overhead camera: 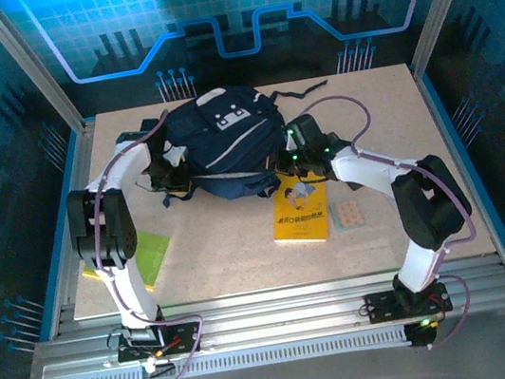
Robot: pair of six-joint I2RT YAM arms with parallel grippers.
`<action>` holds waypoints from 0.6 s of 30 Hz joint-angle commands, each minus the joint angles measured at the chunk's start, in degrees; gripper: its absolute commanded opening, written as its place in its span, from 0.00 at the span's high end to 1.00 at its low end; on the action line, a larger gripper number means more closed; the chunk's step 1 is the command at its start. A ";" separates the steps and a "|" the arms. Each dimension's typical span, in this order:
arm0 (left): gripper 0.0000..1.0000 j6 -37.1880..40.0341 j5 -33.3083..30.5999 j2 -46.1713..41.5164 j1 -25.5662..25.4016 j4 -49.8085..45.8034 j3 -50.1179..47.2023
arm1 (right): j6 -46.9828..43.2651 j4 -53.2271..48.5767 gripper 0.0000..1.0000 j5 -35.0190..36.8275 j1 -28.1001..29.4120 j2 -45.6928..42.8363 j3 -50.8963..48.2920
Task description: Pack books, pencil case, and school supplies into a backpack
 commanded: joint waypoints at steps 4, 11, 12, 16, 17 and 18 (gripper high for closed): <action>0.97 1.28 -19.65 3.92 6.55 2.74 5.51 | -4.04 -0.61 1.00 3.36 -1.06 0.25 3.02; 0.94 -2.02 -25.32 8.47 6.59 3.37 8.02 | -3.59 -0.80 1.00 2.51 0.71 -0.11 3.80; 0.91 -2.50 -25.32 8.47 6.58 3.58 8.18 | -3.41 -0.70 1.00 2.25 0.99 0.05 3.93; 0.54 -6.31 -23.25 6.34 6.59 2.78 8.80 | -1.97 0.09 1.00 0.15 1.93 0.69 5.05; 0.37 -7.64 -22.21 5.30 6.55 2.69 8.67 | -1.43 0.26 1.00 -0.70 1.82 0.75 5.38; 0.19 -8.89 -21.34 4.00 6.57 2.69 8.51 | -0.84 0.23 0.96 -1.27 1.84 0.77 5.66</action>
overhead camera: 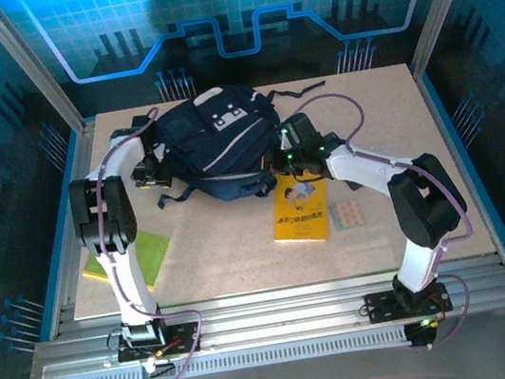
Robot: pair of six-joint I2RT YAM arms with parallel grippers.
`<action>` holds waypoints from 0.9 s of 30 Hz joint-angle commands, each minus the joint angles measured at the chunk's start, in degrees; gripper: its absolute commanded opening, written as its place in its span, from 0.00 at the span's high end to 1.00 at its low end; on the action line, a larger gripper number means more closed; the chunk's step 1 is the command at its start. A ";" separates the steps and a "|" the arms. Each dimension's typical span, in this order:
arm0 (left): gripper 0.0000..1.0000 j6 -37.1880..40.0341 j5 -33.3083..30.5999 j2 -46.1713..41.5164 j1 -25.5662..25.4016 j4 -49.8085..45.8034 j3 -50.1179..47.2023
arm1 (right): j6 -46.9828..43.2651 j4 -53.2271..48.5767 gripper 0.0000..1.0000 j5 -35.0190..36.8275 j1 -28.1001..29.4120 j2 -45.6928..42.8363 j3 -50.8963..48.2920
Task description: Pack books, pencil case, and school supplies into a backpack
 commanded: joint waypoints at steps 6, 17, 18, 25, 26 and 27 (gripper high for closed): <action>0.01 -13.03 6.73 -15.28 0.82 2.92 -3.23 | 0.93 -1.73 0.52 -2.50 0.07 -3.08 3.80; 0.01 -33.23 17.63 -35.49 -18.77 25.29 -29.50 | -8.53 -19.57 0.19 1.67 -4.64 -20.79 -6.99; 0.01 -35.10 17.76 -36.28 -20.42 27.46 -31.40 | -9.24 -20.40 0.19 1.73 -5.45 -22.38 -8.71; 0.03 -46.53 14.58 -36.34 -33.26 36.71 -39.69 | -11.03 -18.98 0.27 -2.04 -10.56 -30.09 -21.82; 0.04 -47.42 14.49 -35.22 -34.97 37.29 -40.15 | -10.36 -17.58 0.32 -3.04 -10.54 -30.54 -23.66; 0.05 -48.67 13.93 -34.32 -36.35 37.14 -40.41 | -9.55 -16.17 0.34 -3.84 -10.39 -30.83 -25.25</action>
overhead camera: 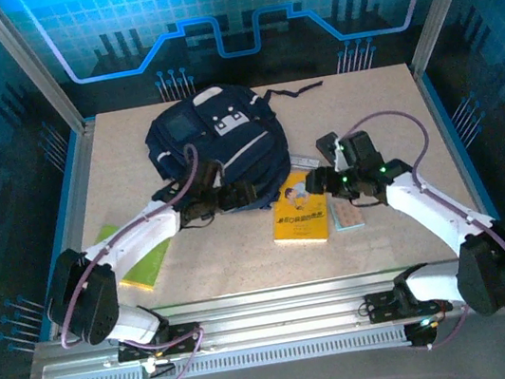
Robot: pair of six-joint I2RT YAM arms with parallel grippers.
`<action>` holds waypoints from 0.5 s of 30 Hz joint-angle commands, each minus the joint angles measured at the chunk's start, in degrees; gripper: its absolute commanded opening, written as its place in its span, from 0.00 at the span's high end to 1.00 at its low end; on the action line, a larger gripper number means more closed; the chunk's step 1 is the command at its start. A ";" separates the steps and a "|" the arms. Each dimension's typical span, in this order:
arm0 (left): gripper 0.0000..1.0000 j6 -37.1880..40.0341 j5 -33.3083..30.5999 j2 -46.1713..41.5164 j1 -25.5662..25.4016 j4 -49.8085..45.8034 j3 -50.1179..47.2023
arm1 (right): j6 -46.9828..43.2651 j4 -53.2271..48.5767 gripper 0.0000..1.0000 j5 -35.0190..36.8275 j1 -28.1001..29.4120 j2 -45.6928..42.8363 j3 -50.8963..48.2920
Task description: Pack books, pencil case, and school supplies into a backpack
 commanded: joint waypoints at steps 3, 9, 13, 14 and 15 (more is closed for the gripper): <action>0.08 -8.87 -1.64 4.59 -7.16 6.26 -1.59 | 3.27 5.22 0.41 -3.72 0.43 -1.98 -8.38; 0.22 -11.21 -1.94 11.19 -11.19 9.31 -0.42 | 4.57 8.71 0.47 1.93 0.70 -0.84 -12.69; 0.32 -11.43 -0.78 15.36 -12.09 10.62 0.94 | 5.14 13.44 0.53 1.54 0.85 2.67 -13.52; 0.34 -11.39 -0.57 16.27 -12.21 10.69 1.34 | 5.45 14.35 0.54 1.30 1.15 3.86 -13.44; 0.35 -11.39 -0.57 16.91 -12.25 10.72 1.48 | 5.56 14.95 0.54 1.23 1.37 4.80 -13.26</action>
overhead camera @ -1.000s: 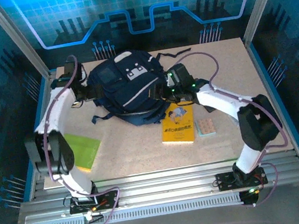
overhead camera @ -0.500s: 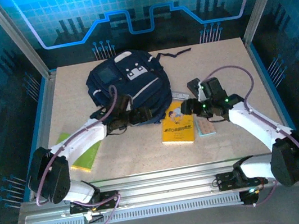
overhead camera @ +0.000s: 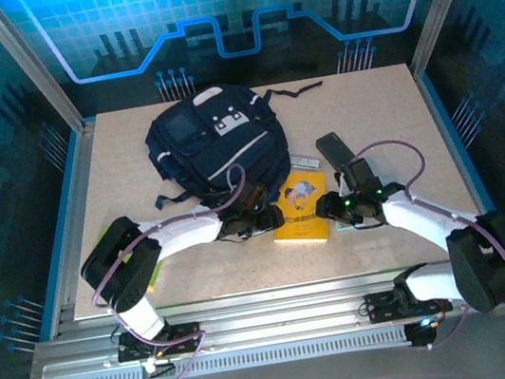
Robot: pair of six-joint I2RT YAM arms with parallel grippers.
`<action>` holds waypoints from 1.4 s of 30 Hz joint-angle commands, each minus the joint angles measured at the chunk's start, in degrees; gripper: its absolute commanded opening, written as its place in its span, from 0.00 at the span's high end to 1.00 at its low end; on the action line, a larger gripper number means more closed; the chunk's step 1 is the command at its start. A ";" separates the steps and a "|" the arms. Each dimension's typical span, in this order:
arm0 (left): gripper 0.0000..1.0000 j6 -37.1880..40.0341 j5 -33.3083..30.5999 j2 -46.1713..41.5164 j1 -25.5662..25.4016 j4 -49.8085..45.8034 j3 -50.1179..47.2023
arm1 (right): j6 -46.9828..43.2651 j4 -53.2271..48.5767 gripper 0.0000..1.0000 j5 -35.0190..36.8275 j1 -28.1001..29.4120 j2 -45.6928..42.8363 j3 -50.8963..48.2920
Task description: Pack books, pencil case, and school supplies into a backpack
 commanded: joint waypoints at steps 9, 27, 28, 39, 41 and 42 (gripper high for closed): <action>0.42 0.11 0.47 4.97 -0.64 2.61 2.63 | 0.66 4.97 0.54 3.60 2.41 6.42 0.34; 0.53 0.91 1.59 6.68 -0.90 2.34 3.84 | 1.76 10.30 0.55 -0.27 5.29 5.72 -0.09; 0.53 0.91 1.58 6.82 -0.98 2.30 3.93 | 1.98 11.40 0.55 -1.56 5.53 5.03 -0.16; 0.54 1.30 2.02 7.57 -1.16 1.69 4.83 | 3.53 13.57 0.58 -5.44 5.12 -1.97 -2.64; 0.54 1.26 2.28 7.65 -1.26 1.56 4.89 | 4.24 15.36 0.58 -6.34 5.01 0.12 -2.83; 0.54 1.26 2.39 7.68 -1.25 1.47 4.93 | 4.63 16.47 0.58 -6.81 5.07 1.41 -2.97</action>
